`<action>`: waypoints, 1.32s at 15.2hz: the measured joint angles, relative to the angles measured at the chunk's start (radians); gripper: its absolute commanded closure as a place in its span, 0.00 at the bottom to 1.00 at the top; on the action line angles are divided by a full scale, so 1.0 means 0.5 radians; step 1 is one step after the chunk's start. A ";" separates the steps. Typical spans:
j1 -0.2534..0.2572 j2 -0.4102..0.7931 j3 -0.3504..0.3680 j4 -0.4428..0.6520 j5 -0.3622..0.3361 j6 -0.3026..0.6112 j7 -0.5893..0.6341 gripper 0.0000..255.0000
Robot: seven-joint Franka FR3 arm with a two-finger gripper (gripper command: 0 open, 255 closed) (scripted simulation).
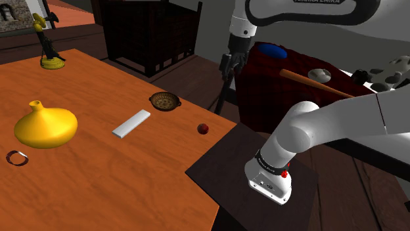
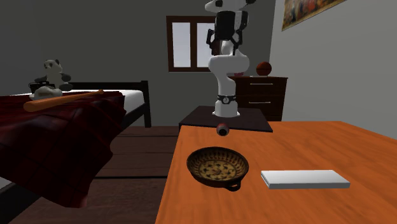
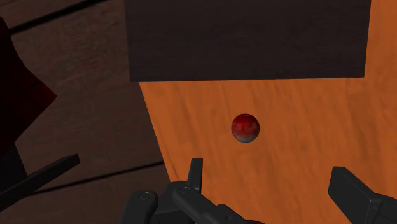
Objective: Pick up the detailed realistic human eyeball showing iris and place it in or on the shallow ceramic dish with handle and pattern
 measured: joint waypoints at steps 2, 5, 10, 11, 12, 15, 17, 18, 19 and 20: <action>-0.009 0.038 -0.032 -0.113 0.006 0.153 -0.018 0.00; -0.006 0.095 -0.054 -0.294 0.036 0.393 -0.018 0.00; -0.005 0.306 -0.110 -0.493 0.083 0.803 -0.056 0.00; -0.005 0.377 -0.126 -0.513 0.093 0.895 -0.072 0.00; 0.001 0.428 -0.135 -0.552 0.109 0.986 -0.081 0.00; 0.025 0.636 -0.169 -0.618 0.169 1.258 -0.124 0.00; 0.056 0.814 -0.191 -0.640 0.234 1.460 -0.163 0.00; 0.067 0.893 -0.208 -0.645 0.268 1.544 -0.196 0.00; 0.095 0.996 -0.216 -0.642 0.320 1.643 -0.224 0.00; 0.107 1.079 -0.238 -0.651 0.369 1.733 -0.276 0.00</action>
